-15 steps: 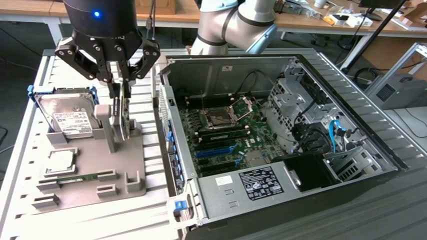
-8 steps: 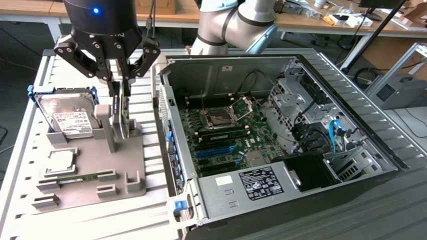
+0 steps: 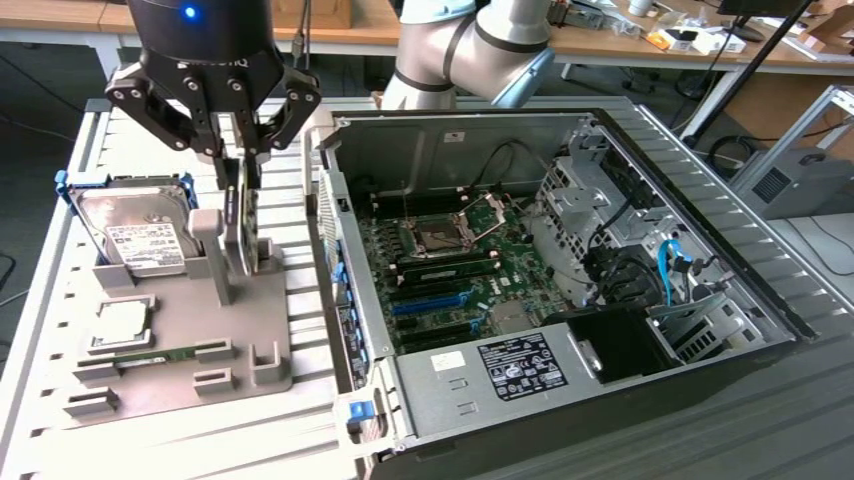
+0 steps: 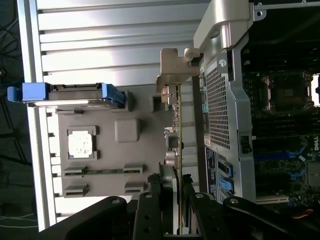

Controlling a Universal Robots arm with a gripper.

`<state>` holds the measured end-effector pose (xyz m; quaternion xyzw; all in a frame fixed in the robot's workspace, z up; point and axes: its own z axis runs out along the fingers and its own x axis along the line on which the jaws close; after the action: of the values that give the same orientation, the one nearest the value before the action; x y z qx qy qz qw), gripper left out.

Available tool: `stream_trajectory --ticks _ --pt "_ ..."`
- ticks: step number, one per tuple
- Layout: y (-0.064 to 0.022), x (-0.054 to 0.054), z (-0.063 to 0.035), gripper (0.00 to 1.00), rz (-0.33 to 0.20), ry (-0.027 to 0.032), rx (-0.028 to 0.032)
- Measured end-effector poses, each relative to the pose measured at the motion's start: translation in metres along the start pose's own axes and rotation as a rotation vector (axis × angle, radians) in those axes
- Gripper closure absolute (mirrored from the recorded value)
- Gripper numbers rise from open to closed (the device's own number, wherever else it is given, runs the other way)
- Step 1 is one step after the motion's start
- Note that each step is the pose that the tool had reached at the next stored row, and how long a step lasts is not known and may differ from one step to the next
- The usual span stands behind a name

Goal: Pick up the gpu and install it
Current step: 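Pick up the gpu and move the gpu toward the slot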

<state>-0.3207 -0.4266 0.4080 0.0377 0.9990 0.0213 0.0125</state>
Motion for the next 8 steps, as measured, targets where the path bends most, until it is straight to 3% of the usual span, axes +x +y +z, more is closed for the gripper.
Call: stream_trajectory --ticks 8 --pt "0.0002 -0.0001 -0.0053 0.73 0.0 0.0001 -0.0002"
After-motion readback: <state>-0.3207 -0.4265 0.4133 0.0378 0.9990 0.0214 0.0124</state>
